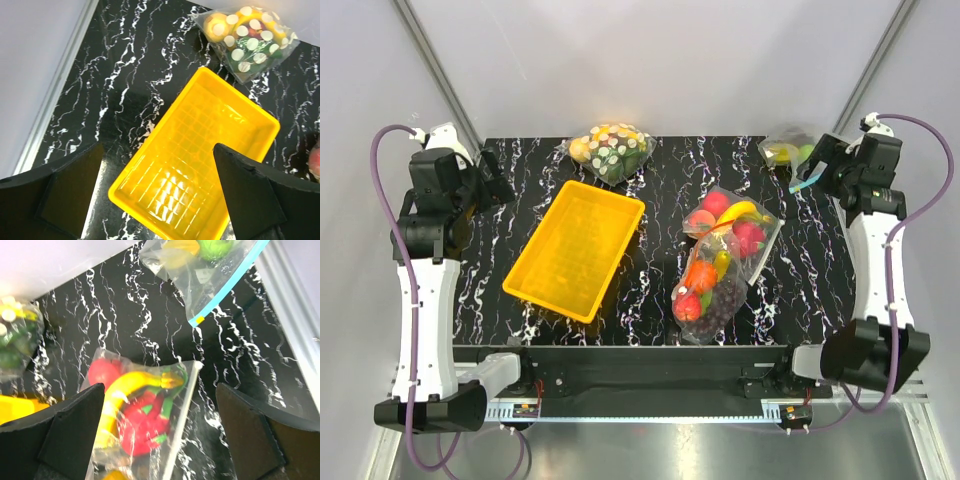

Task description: Open the zip-top bag and remove the fake food

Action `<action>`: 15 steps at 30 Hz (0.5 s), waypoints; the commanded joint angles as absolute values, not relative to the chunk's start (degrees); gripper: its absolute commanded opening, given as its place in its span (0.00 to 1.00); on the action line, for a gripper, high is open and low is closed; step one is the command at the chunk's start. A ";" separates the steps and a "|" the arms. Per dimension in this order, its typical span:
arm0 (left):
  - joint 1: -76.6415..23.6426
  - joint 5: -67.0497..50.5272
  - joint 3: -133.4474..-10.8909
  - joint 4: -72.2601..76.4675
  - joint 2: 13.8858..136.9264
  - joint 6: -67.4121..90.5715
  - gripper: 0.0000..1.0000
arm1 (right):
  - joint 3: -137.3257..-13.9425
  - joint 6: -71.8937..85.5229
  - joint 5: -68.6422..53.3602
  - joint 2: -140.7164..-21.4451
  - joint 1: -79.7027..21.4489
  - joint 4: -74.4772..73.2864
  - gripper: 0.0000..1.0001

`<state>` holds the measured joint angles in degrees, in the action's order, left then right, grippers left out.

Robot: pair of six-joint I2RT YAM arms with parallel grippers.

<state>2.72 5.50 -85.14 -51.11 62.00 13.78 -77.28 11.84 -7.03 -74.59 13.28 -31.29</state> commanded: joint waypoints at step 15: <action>2.90 3.08 -79.19 -42.81 58.18 10.20 0.99 | -87.79 17.40 -13.54 -103.42 19.60 -17.66 1.00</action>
